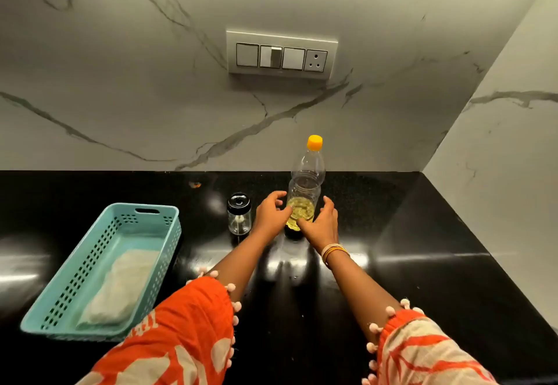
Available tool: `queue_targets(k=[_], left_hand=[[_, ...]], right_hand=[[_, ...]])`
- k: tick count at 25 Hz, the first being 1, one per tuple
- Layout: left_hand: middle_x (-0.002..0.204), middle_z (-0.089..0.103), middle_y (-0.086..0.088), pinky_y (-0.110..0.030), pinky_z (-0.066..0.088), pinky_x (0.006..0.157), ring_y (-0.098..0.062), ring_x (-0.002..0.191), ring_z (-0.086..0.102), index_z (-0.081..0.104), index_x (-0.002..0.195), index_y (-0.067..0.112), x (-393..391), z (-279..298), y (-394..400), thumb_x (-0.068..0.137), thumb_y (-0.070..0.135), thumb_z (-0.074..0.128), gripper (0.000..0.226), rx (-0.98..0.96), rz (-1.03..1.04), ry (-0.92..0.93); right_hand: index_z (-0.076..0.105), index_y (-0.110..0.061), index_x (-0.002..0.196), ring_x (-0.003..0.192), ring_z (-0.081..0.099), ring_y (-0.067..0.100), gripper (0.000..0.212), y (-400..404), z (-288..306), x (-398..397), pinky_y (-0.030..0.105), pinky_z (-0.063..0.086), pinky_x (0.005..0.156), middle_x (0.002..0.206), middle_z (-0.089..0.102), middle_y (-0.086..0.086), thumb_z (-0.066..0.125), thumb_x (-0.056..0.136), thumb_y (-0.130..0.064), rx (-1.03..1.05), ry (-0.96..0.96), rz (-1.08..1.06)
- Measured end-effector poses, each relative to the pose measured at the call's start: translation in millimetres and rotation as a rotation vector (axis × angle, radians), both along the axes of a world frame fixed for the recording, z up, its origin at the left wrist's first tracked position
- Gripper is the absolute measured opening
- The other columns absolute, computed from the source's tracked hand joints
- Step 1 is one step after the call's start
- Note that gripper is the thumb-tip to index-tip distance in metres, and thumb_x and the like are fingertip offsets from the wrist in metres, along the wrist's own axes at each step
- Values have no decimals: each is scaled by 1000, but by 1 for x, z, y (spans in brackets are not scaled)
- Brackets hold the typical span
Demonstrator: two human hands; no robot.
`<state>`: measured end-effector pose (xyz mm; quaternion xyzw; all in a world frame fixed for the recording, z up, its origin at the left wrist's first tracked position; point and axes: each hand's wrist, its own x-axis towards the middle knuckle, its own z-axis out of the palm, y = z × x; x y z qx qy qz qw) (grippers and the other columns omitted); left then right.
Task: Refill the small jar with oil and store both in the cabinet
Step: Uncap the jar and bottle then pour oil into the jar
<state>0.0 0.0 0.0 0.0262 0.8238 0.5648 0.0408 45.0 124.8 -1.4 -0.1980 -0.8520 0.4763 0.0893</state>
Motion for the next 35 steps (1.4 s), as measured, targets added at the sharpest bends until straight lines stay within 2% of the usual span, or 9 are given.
queue_targets(k=[3, 7, 10, 13, 16, 19, 24, 28, 35], left_hand=[[116, 53, -5, -36, 47, 96, -20, 107, 54, 50, 135, 18, -12, 3, 5, 80, 24, 76, 61, 43, -15, -20], [112, 65, -10, -42, 50, 98, -22, 109, 61, 58, 128, 27, -30, 6, 12, 83, 26, 73, 47, 191, -54, -23], [106, 69, -18, -47, 51, 97, -27, 105, 66, 59, 128, 26, -36, 6, 11, 84, 22, 72, 47, 235, -82, -45], [103, 70, -18, -34, 53, 89, -21, 96, 67, 59, 130, 25, -34, 7, 5, 85, 21, 72, 47, 223, -107, -43], [84, 71, -4, -9, 45, 58, 4, 69, 62, 65, 122, 26, -23, 10, -4, 87, 21, 68, 36, 196, -132, -21], [78, 69, 1, -5, 43, 54, 5, 68, 63, 71, 112, 14, -2, 12, -12, 91, 15, 62, 23, 214, -100, -24], [77, 66, -8, -12, 44, 55, -9, 68, 62, 70, 104, -2, 53, 4, -26, 95, 7, 52, 22, 156, 6, -71], [90, 70, -17, -40, 53, 84, -30, 89, 64, 71, 101, 3, 92, -12, -43, 95, 7, 48, 24, 59, 96, -143], [82, 68, -8, -41, 52, 84, -24, 82, 61, 71, 92, 14, 149, -20, -65, 88, 4, 51, 23, -23, 102, -154]], right_hand=[[21, -18, 149, 130, 44, 29, 102, 6, 3, -19, 38, 41, 105, 143, 36, 14, 79, 67, -36, 12, -19, 52], [30, -23, 145, 123, 53, 23, 106, 15, -3, -43, 42, 47, 101, 137, 50, 5, 86, 54, -27, -87, 12, 85], [47, -31, 126, 108, 63, 19, 83, 19, -7, -51, 32, 53, 89, 114, 64, -4, 87, 54, -25, -129, 21, 73], [54, -35, 103, 93, 66, 14, 61, 22, -4, -50, 24, 54, 78, 97, 67, -9, 87, 52, -28, -104, 52, 58], [53, -37, 97, 82, 62, 0, 57, 21, -3, -31, 6, 45, 64, 89, 63, -18, 87, 52, -27, -93, 93, 72], [51, -38, 98, 80, 58, -8, 59, 15, -4, 0, 0, 42, 58, 88, 60, -22, 88, 53, -27, -98, 125, 82], [50, -36, 103, 85, 59, -5, 64, 5, -5, 68, 9, 45, 68, 92, 61, -20, 88, 52, -26, -123, 123, 121], [50, -38, 100, 83, 60, -3, 62, -3, -5, 117, 10, 45, 66, 91, 62, -21, 86, 50, -30, -124, 101, 133], [45, -24, 119, 99, 60, 16, 75, -11, -3, 173, 33, 53, 86, 109, 59, -3, 88, 57, -25, -156, -46, 166]])
